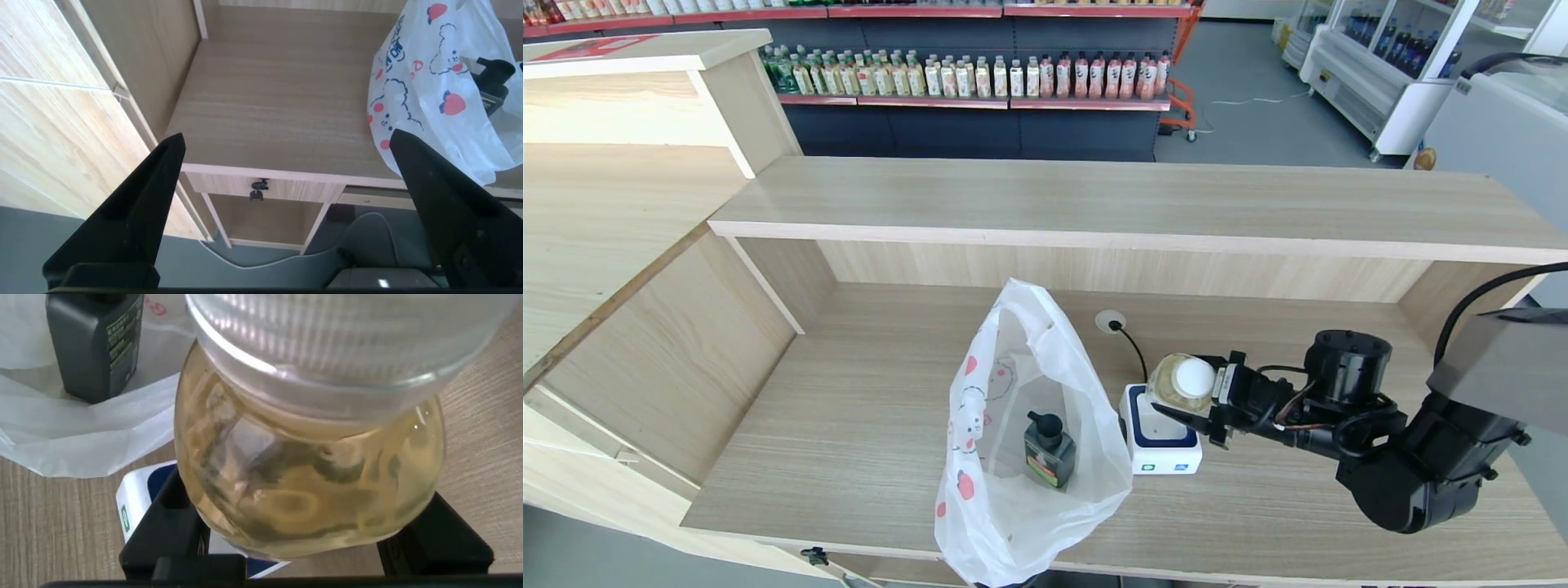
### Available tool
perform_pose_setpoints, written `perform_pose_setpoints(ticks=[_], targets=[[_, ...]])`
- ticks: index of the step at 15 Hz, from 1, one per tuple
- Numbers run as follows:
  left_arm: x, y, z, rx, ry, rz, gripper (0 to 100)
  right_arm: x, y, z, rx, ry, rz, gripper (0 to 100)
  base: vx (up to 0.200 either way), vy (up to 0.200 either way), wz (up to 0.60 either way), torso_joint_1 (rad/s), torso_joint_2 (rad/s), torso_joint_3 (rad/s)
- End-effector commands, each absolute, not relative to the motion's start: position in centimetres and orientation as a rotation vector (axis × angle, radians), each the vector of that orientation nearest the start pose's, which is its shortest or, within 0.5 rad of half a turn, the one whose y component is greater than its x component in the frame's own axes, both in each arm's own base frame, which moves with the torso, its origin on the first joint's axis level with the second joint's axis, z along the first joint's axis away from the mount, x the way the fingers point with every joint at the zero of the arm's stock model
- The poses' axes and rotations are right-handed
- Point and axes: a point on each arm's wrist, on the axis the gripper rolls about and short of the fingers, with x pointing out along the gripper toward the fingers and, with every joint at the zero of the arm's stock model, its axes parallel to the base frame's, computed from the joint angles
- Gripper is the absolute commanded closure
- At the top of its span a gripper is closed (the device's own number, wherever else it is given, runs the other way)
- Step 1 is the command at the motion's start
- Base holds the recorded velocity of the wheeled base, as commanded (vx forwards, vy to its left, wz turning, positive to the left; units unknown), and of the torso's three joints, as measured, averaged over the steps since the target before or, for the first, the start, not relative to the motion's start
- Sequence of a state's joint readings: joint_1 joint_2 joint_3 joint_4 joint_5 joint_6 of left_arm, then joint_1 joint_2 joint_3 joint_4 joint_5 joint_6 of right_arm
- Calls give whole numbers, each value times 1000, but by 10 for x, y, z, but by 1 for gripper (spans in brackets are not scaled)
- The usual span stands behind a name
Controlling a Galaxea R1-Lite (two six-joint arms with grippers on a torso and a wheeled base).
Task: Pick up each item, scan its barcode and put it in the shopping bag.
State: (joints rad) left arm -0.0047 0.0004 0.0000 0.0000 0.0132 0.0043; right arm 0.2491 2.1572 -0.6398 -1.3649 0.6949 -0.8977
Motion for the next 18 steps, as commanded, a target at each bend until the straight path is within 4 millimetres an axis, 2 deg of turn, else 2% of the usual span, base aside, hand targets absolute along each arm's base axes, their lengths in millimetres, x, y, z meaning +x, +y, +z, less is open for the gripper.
perform_pose_setpoints(ticks=[1, 3, 5, 6, 9, 11, 16, 18], targets=[[-23, 0, 75, 5, 0, 9, 0, 327, 96, 87, -744, -294, 920, 100, 0, 0, 0, 0, 0, 0], [-23, 0, 75, 5, 0, 9, 0, 313, 92, 132, -591, -322, 870, 100, 0, 0, 0, 0, 0, 0], [-23, 0, 75, 5, 0, 9, 0, 291, 86, 174, -372, -312, 782, 100, 0, 0, 0, 0, 0, 0], [-23, 0, 75, 5, 0, 9, 0, 280, 83, 182, -271, -274, 746, 100, 0, 0, 0, 0, 0, 0], [-23, 0, 75, 5, 0, 9, 0, 243, 72, 184, -7, -28, 624, 100, 0, 0, 0, 0, 0, 0], [-23, 0, 75, 5, 0, 9, 0, 229, 71, 185, 131, 51, 587, 100, 0, 0, 0, 0, 0, 0], [-23, 0, 75, 5, 0, 9, 0, 205, 64, 189, 198, 100, 572, 100, 0, 0, 0, 0, 0, 0], [-23, 0, 75, 3, 0, 9, 0, 200, 63, 191, 201, 108, 573, 100, 0, 200, 0, 2, 2, 2]])
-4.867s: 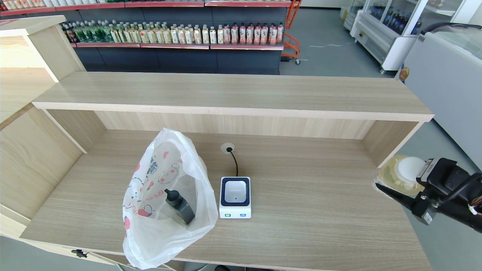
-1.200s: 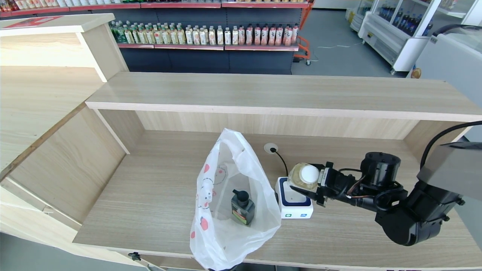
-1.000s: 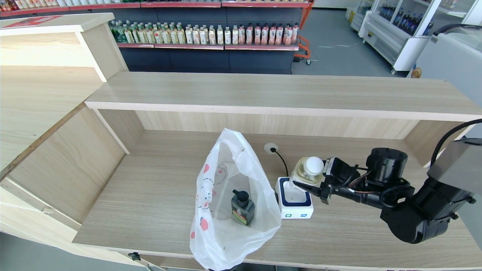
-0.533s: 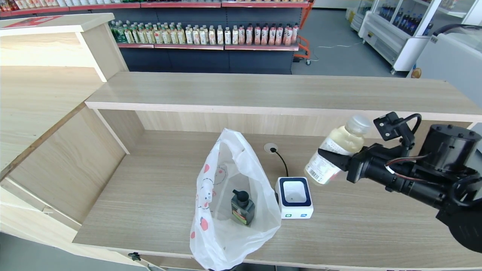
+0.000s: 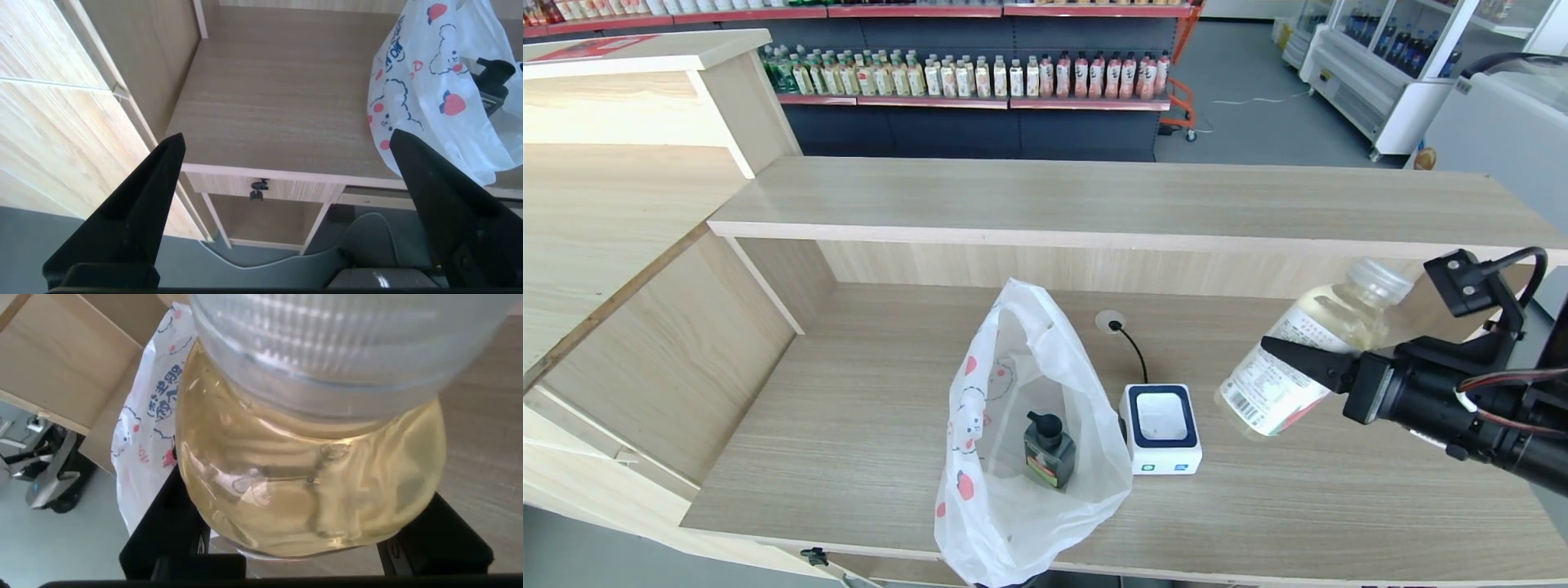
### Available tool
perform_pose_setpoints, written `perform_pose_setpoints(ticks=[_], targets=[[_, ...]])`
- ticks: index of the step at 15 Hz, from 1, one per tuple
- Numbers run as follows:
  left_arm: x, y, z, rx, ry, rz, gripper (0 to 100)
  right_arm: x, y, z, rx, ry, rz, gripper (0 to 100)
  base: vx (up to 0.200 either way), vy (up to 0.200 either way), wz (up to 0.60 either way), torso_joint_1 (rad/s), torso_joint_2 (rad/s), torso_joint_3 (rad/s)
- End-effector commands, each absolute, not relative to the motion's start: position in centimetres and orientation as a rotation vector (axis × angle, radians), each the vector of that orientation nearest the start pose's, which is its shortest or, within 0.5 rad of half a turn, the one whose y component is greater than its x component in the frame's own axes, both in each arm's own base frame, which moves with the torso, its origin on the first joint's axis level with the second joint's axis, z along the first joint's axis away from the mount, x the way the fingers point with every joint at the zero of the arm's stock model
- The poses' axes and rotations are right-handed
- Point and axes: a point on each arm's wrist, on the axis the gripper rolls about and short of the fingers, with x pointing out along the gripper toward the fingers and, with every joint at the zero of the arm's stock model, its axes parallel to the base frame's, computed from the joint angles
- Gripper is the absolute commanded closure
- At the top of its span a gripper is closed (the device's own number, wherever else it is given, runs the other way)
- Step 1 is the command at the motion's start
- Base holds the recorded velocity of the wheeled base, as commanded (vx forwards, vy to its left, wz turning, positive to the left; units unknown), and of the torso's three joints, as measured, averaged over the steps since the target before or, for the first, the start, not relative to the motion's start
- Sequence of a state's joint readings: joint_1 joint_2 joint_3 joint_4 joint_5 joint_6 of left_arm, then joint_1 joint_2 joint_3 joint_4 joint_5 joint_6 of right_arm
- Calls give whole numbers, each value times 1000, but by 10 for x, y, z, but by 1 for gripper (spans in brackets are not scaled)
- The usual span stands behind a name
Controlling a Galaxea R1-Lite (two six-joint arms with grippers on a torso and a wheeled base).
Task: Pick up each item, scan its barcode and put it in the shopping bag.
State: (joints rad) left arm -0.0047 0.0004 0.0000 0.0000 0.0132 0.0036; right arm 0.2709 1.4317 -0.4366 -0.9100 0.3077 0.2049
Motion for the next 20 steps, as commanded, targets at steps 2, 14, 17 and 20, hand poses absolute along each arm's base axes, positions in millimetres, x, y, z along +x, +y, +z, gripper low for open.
perform_pose_setpoints(ticks=[2, 14, 17, 20], targets=[[-23, 0, 75, 5, 0, 9, 0, 202, 63, 193, 211, 106, 571, 100, 0, 200, 0, -15, -10, 5], [-23, 0, 75, 5, 0, 9, 0, 301, 129, 172, 154, 153, 690, 100, 0, 17, 0, 1, 0, 0], [-23, 0, 75, 3, 0, 9, 0, 320, 146, 147, 127, 186, 754, 100, 0, 0, 0, 0, 0, 0], [-23, 0, 75, 5, 0, 9, 0, 336, 156, 131, 116, 213, 811, 100, 0, 0, 0, 0, 0, 0]])
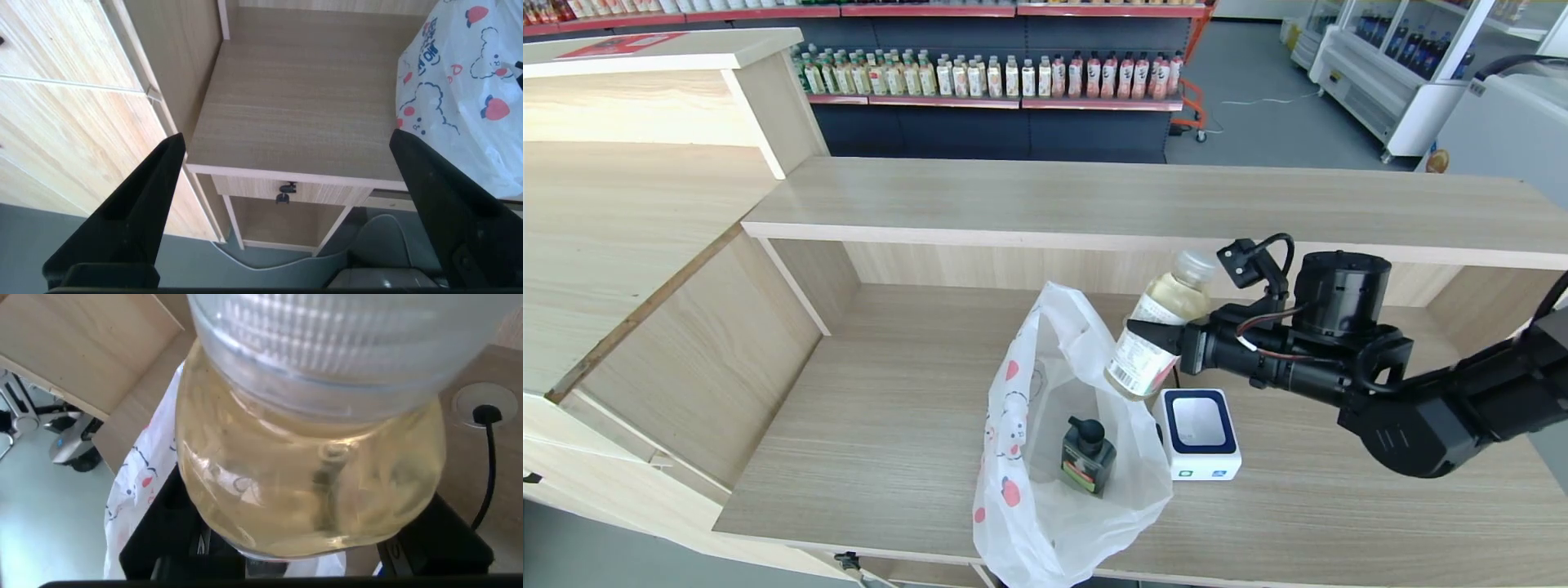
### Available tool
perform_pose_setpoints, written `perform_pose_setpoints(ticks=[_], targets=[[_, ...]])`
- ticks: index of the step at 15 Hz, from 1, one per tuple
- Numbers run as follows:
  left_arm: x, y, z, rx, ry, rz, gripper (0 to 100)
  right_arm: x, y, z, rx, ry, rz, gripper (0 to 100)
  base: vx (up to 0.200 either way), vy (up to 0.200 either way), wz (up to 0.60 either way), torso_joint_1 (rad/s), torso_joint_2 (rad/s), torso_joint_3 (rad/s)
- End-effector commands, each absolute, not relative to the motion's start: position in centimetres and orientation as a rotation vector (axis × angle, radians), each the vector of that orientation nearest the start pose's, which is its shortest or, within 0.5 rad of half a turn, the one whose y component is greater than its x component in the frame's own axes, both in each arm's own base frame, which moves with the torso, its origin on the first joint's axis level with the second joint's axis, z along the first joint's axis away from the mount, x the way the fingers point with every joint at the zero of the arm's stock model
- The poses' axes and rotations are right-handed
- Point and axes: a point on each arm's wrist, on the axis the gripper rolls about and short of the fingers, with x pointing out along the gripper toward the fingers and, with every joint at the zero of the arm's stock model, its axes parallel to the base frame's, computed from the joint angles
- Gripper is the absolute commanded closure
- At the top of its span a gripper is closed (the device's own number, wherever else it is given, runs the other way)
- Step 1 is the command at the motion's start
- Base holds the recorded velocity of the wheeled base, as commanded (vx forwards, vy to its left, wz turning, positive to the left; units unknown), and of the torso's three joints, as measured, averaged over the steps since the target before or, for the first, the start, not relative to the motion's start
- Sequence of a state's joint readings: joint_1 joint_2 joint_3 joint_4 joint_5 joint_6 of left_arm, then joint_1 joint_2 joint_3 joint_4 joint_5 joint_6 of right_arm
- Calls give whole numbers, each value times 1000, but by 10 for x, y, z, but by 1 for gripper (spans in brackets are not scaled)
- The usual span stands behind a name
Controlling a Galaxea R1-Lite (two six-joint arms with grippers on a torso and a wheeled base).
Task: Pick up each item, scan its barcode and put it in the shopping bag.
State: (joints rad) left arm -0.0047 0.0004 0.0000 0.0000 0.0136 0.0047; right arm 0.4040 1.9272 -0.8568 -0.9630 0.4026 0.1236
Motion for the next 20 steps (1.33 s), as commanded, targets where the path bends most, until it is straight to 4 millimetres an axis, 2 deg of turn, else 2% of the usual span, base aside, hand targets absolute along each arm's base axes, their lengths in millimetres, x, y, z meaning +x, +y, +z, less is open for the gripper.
perform_pose_setpoints(ticks=[1, 4, 6, 8, 14, 20], targets=[[-23, 0, 75, 5, 0, 9, 0, 339, 161, 126, 114, 219, 823, 100, 0, 0, 0, 0, 0, 0], [-23, 0, 75, 3, 0, 9, 0, 348, 167, 113, 110, 236, 828, 100, 0, 0, 0, 0, 0, 0], [-23, 0, 75, 5, 0, 9, 0, 358, 169, 93, 49, 218, 828, 100, 0, 0, 0, 0, 0, 0], [-23, 0, 75, 5, 0, 9, 0, 365, 171, 85, 5, 193, 832, 100, 0, 0, 0, 0, 0, 0], [-23, 0, 75, 3, 0, 9, 0, 387, 187, 72, -1, 163, 846, 100, 0, 0, 0, 0, 0, 0], [-23, 0, 75, 5, 0, 9, 0, 391, 201, 58, -5, 171, 882, 100, 0, 0, 0, 0, 0, 0]])
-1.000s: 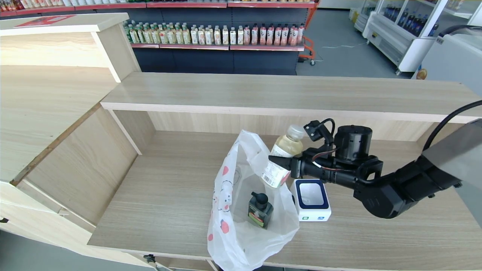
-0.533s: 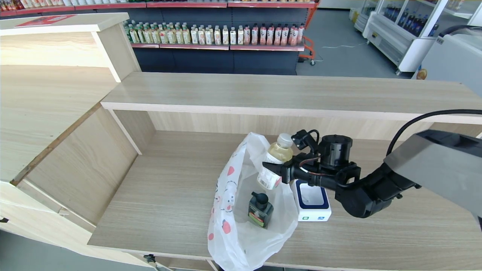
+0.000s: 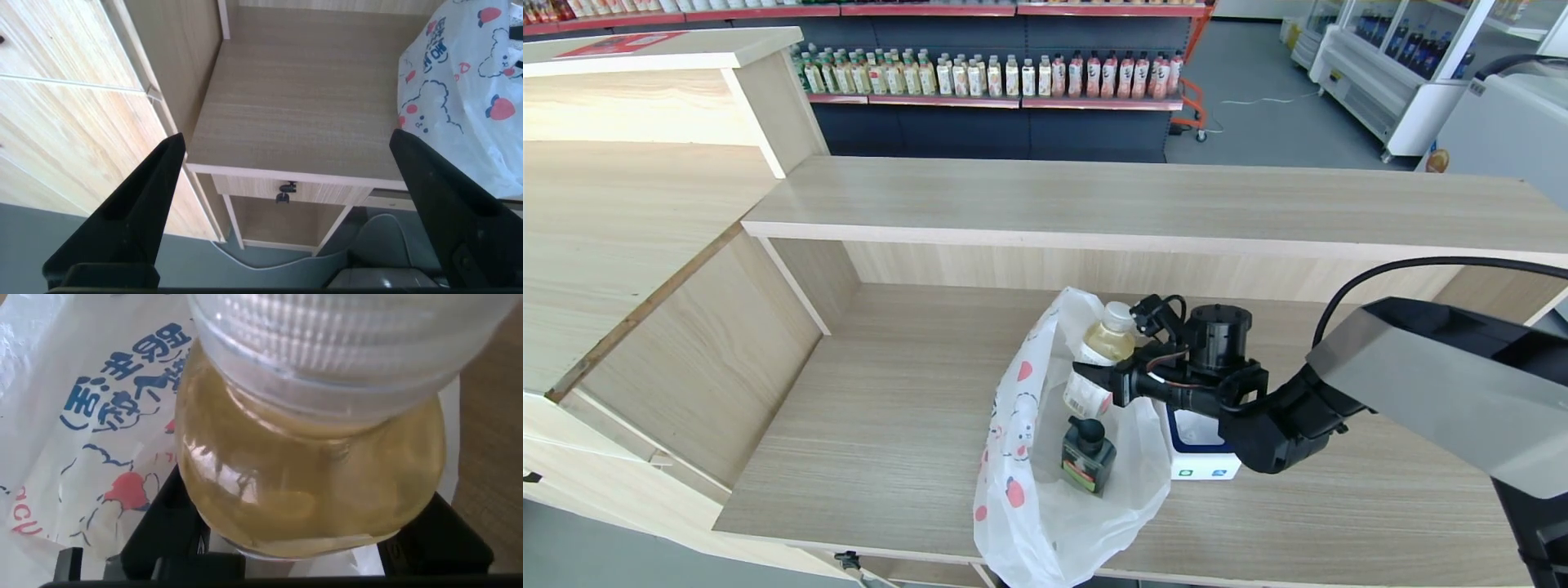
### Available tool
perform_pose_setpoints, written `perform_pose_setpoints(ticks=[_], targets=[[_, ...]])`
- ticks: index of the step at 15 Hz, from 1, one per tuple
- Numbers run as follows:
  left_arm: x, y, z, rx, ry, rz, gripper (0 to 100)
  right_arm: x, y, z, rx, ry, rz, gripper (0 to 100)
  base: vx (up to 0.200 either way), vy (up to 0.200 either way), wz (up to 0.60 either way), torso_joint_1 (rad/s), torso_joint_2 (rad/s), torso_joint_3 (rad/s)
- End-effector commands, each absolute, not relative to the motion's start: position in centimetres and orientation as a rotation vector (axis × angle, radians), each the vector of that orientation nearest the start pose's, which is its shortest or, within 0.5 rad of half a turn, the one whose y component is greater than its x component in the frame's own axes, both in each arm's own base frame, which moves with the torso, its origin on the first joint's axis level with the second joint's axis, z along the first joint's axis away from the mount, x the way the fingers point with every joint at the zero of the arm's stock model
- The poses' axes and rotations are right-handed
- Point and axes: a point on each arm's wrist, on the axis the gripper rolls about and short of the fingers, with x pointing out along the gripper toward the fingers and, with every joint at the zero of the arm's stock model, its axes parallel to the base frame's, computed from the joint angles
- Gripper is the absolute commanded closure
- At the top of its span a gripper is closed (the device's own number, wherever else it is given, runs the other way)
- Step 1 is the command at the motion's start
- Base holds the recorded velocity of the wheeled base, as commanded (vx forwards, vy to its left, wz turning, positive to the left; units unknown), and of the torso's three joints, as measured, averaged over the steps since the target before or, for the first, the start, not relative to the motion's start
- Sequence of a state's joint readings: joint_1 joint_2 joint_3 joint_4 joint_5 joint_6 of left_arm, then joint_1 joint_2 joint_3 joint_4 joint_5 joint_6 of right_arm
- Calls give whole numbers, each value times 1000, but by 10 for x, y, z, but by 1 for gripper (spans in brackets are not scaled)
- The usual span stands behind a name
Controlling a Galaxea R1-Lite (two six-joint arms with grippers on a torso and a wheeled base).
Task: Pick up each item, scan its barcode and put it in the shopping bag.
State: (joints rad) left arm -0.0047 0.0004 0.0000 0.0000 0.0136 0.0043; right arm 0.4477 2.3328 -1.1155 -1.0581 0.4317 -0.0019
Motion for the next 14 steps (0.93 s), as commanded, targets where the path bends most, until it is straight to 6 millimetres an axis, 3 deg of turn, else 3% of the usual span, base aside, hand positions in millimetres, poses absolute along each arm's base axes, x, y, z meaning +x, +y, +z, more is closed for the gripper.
perform_pose_setpoints(ticks=[1, 2, 7, 11, 14], targets=[[-23, 0, 75, 5, 0, 9, 0, 392, 203, 58, -5, 168, 886, 100, 0, 0, 0, 0, 0, 0], [-23, 0, 75, 5, 0, 9, 0, 392, 206, 59, -5, 162, 891, 0, 0, 0, 0, 0, 0, 0], [-23, 0, 75, 5, 0, 9, 0, 389, 204, 77, 13, 137, 895, 0, 0, 0, 0, 0, 0, 0], [-23, 0, 75, 5, 0, 9, 0, 383, 198, 104, 131, 138, 896, 0, 0, 0, 0, 0, 0, 0], [-23, 0, 75, 5, 0, 9, 0, 370, 185, 139, 259, 131, 880, 0, 0, 0, 0, 0, 0, 0]])
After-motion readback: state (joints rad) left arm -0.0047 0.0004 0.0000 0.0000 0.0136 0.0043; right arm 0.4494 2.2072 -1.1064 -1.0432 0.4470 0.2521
